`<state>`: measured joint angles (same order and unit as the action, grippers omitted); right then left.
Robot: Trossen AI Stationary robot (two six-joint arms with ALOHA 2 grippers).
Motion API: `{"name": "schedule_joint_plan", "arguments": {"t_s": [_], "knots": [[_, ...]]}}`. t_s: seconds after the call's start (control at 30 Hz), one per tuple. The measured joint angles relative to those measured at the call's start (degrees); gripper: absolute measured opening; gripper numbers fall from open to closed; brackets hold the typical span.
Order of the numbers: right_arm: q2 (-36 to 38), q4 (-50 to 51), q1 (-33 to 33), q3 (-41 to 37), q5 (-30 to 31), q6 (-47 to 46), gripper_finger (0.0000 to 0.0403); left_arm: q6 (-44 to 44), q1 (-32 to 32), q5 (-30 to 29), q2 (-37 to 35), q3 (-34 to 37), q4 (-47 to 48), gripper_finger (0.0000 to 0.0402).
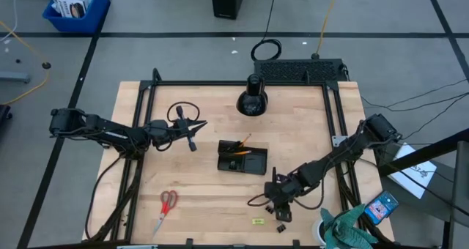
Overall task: Pick and place office supplies into organizer
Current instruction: Put the black binder clip into the black desk organizer
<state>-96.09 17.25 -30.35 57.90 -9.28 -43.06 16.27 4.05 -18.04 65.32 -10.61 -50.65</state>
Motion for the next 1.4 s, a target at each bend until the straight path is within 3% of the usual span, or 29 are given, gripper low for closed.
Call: {"name": "schedule_joint_plan", "arguments": {"t_s": [0.37,1.4], "knots": [[0.00,-3.98,-0.50,-2.57,0.42,-2.73,0.0140,-0.22,-0.01,0.00,0.00,0.00,0.04,0.0031],[0.00,-6.75,-1.68,-3.14,5.03,-3.41,0.0139,0.07,0.00,0.00,0.00,0.00,0.07,0.0031]]}}
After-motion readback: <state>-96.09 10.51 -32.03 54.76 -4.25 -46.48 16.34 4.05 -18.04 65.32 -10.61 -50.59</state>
